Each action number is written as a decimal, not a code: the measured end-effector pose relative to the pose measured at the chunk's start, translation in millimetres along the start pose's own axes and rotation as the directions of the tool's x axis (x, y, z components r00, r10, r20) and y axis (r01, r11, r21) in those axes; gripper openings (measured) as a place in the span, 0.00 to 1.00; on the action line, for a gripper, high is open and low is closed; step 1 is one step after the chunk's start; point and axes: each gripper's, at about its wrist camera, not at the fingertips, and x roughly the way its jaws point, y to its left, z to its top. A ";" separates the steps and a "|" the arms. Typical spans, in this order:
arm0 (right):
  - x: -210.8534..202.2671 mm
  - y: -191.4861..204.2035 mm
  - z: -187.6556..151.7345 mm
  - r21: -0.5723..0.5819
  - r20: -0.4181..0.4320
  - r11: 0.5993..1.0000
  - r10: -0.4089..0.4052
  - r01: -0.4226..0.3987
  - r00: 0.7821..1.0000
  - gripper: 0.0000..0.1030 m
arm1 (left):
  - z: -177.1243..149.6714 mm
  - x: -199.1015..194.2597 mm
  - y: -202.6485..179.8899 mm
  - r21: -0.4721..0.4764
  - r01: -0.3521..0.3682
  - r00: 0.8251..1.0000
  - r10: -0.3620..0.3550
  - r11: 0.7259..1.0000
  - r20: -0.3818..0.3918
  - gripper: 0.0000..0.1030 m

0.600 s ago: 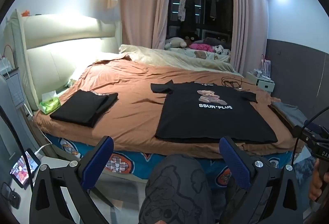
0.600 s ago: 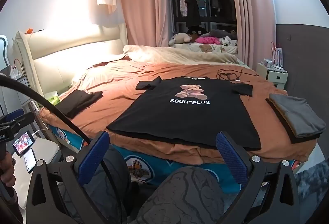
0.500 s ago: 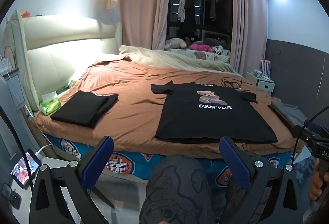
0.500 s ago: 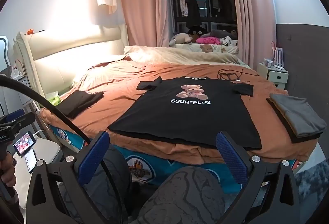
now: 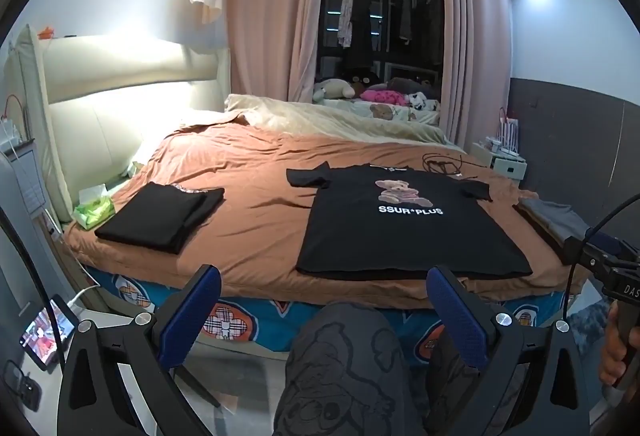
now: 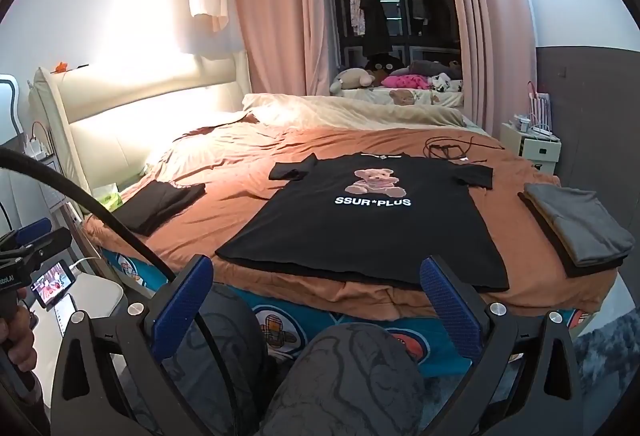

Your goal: Fold small clothes

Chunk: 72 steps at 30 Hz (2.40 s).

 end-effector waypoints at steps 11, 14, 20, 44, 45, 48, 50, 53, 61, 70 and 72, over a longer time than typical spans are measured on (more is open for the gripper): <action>-3.7 4.7 1.2 -0.006 0.007 1.000 0.002 -0.002 1.000 1.00 | -1.3 -7.0 10.2 0.001 0.012 1.000 -0.012 1.000 0.020 1.00; -3.4 5.2 0.7 -0.005 0.009 1.000 0.004 -0.004 1.000 1.00 | -1.6 -7.6 9.4 0.003 0.015 1.000 -0.015 1.000 0.021 1.00; -1.2 7.9 -2.0 -0.003 0.009 1.000 -0.002 0.002 1.000 1.00 | -5.2 -11.3 12.7 0.002 0.026 0.999 -0.026 1.000 0.031 1.00; -1.5 7.1 -3.7 0.008 0.024 1.000 -0.001 0.000 1.000 1.00 | -5.4 -17.3 8.9 0.008 0.033 0.998 -0.033 0.999 0.053 1.00; -1.1 6.8 -3.6 0.009 0.024 1.000 -0.001 0.001 1.000 1.00 | -4.9 -17.6 7.7 0.006 0.033 0.998 -0.033 0.999 0.053 1.00; 0.3 5.3 -3.4 0.011 0.020 1.000 -0.001 0.001 1.000 1.00 | -4.6 -18.0 7.9 0.003 0.034 0.998 -0.034 0.999 0.052 1.00; 0.1 4.2 -3.2 0.012 0.020 1.000 0.001 -0.001 1.000 1.00 | -4.5 -17.4 7.9 0.001 0.035 0.998 -0.035 0.999 0.050 1.00; 0.1 4.6 -3.0 0.012 0.020 1.000 0.000 0.000 1.000 1.00 | -3.2 -16.0 9.0 -0.001 0.034 0.998 -0.034 0.999 0.046 1.00; 5.7 2.3 1.3 0.020 0.013 1.000 0.002 -0.003 1.000 1.00 | -3.2 -14.9 9.3 -0.004 0.036 0.998 -0.036 0.999 0.046 1.00; 17.5 -1.5 6.6 0.032 0.005 0.999 0.006 -0.006 1.000 1.00 | 4.9 -0.7 13.0 -0.019 0.036 0.999 -0.036 0.999 0.037 1.00; 22.1 -2.6 8.9 0.033 0.005 0.999 0.008 -0.008 1.000 1.00 | 7.8 5.3 14.1 -0.022 0.034 0.999 -0.034 0.999 0.034 1.00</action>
